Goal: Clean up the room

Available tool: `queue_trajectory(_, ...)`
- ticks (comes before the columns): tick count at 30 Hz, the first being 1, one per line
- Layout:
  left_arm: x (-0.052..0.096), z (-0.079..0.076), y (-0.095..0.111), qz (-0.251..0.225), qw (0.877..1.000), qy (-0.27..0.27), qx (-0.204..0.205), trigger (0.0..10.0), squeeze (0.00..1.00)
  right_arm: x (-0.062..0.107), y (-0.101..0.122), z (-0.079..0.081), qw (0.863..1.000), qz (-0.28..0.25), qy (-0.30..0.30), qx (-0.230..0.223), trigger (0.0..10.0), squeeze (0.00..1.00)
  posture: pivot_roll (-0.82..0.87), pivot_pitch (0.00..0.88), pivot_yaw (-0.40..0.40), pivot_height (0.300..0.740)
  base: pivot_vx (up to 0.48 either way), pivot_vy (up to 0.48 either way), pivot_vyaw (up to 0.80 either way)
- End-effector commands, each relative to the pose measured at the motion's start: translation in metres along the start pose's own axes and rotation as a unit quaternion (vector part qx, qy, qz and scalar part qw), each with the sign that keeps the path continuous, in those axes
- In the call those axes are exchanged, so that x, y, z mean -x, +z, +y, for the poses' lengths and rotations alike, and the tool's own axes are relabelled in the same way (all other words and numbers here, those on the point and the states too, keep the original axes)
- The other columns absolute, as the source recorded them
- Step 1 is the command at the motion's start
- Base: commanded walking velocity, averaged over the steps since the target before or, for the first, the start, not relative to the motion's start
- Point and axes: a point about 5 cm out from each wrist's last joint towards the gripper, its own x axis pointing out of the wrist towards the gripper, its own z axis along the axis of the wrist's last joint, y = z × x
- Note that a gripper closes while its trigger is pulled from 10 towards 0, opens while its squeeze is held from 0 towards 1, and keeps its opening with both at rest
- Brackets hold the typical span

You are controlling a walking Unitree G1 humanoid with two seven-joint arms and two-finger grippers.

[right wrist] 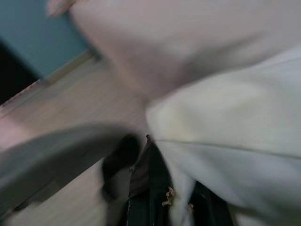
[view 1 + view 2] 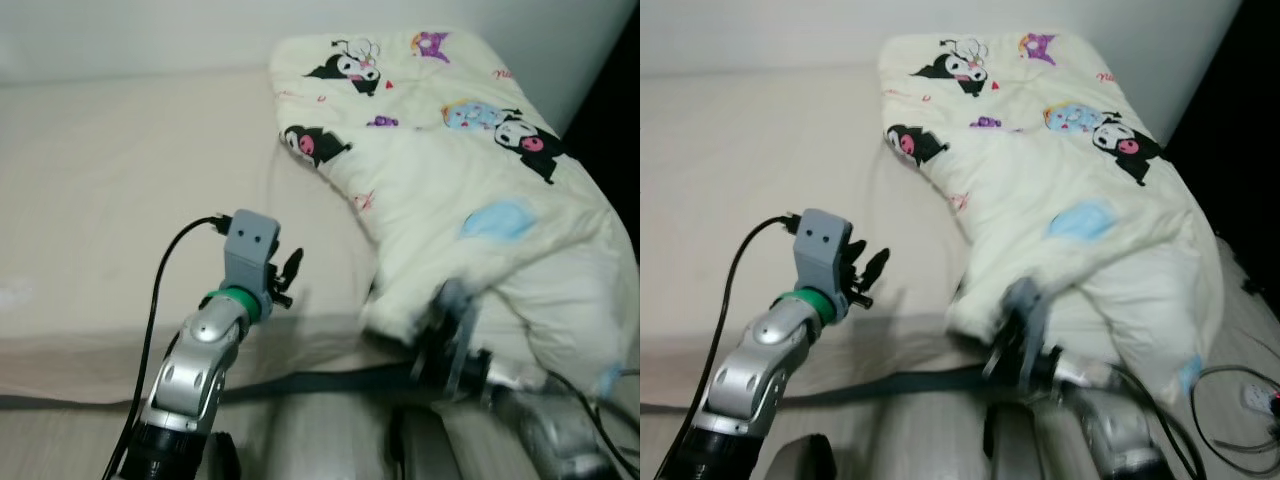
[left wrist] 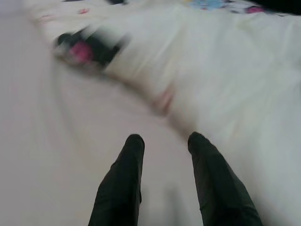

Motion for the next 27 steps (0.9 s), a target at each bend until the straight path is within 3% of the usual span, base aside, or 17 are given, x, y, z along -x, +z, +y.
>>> queue_trajectory(1,0.002,0.001,-0.004,0.006,1.0,0.001,0.002,10.0,0.0,-0.023,-0.001,0.041,0.99,0.0,0.143,-0.006,10.0,0.0,-0.11,0.16,0.13,0.552,0.0,0.0,0.0)
queue_trajectory(2,0.002,0.001,-0.004,0.005,1.0,0.002,0.003,10.0,0.0,-0.01,-0.006,0.059,0.983,0.025,0.181,-0.033,10.0,0.0,-0.12,0.162,0.126,0.552,0.0,0.0,0.0)
queue_trajectory(5,0.002,0.001,-0.005,0.005,1.0,0.002,0.003,10.0,0.0,-0.001,-0.006,0.07,0.977,0.038,0.201,-0.053,10.0,0.0,-0.12,0.162,0.126,0.552,0.0,0.0,0.0)
queue_trajectory(7,0.002,-0.001,-0.007,0.007,1.0,0.001,0.007,10.0,0.0,0.005,-0.011,0.054,0.99,0.051,0.128,-0.032,10.0,0.0,-0.14,0.167,0.117,0.552,0.0,0.0,0.0)
queue_trajectory(9,0.002,-0.001,-0.007,0.007,1.0,0.001,0.007,10.0,0.0,0.005,-0.011,0.054,0.99,0.051,0.128,-0.032,10.0,0.0,-0.14,0.167,0.117,0.552,0.0,0.0,0.0)
queue_trajectory(10,0.001,-0.003,-0.008,0.007,1.0,0.001,0.009,10.0,0.0,0.004,-0.012,0.036,0.997,0.047,0.058,-0.016,10.0,0.0,-0.14,0.167,0.117,0.552,0.0,0.0,0.0)
queue_trajectory(11,0.001,-0.004,-0.008,0.007,1.0,-0.001,0.01,10.0,0.0,0.004,-0.013,0.02,0.999,0.033,-0.005,-0.015,10.0,0.88,-0.14,0.17,0.122,0.552,0.0,0.0,0.0)
queue_trajectory(12,0.001,-0.005,-0.008,0.008,1.0,-0.002,0.01,10.0,0.0,0.003,-0.01,0.011,0.999,0.019,-0.037,-0.019,10.0,1.0,-0.14,0.17,0.122,0.552,0.0,0.0,0.0)
queue_trajectory(16,0.001,-0.006,-0.008,0.008,1.0,-0.004,0.01,10.0,0.0,0.005,0.004,0.011,0.999,-0.019,-0.032,-0.023,10.0,1.0,-0.13,0.172,0.124,0.552,0.0,0.0,0.0)
queue_trajectory(17,0.001,-0.005,-0.008,0.008,1.0,-0.005,0.009,10.0,0.0,0.009,0.019,0.01,0.997,-0.055,-0.055,-0.006,10.0,0.93,-0.13,0.173,0.115,0.552,0.0,0.0,0.0)
queue_trajectory(18,0.001,-0.005,-0.008,0.008,1.0,-0.004,0.008,10.0,0.0,0.014,0.032,0.004,0.991,-0.09,-0.101,0.007,10.0,0.0,-0.13,0.172,0.114,0.552,0.0,0.0,0.0)
queue_trajectory(19,0.001,-0.005,-0.008,0.008,1.0,-0.004,0.008,10.0,0.0,0.014,0.032,0.004,0.991,-0.09,-0.101,0.007,10.0,0.0,-0.13,0.172,0.114,0.552,0.0,0.0,0.0)
queue_trajectory(21,0.002,-0.004,-0.01,0.01,1.0,-0.001,0.009,10.0,0.0,0.034,0.043,-0.006,0.964,-0.149,-0.219,0.003,10.0,0.0,-0.13,0.179,0.114,0.552,0.0,0.0,0.0)
queue_trajectory(24,0.002,-0.006,-0.011,0.012,1.0,-0.002,0.01,10.0,0.0,0.047,0.035,-0.005,0.945,-0.177,-0.272,-0.027,10.0,0.0,-0.14,0.179,0.118,0.552,0.0,0.0,0.0)
queue_trajectory(25,0.002,-0.008,-0.011,0.013,1.0,-0.005,0.011,10.0,0.0,0.053,0.029,-0.004,0.937,-0.186,-0.293,-0.042,10.0,0.89,-0.14,0.179,0.118,0.552,0.0,0.0,0.0)
queue_trajectory(26,0.002,-0.009,-0.011,0.013,1.0,-0.008,0.011,10.0,0.0,0.058,0.022,-0.003,0.929,-0.195,-0.307,-0.061,10.0,1.0,-0.14,0.181,0.117,0.552,0.0,0.0,0.0)
queue_trajectory(27,0.002,-0.01,-0.011,0.013,1.0,-0.01,0.01,10.0,0.0,0.062,0.018,-0.002,0.924,-0.201,-0.317,-0.073,10.0,1.0,-0.14,0.181,0.117,0.552,0.0,0.0,0.0)
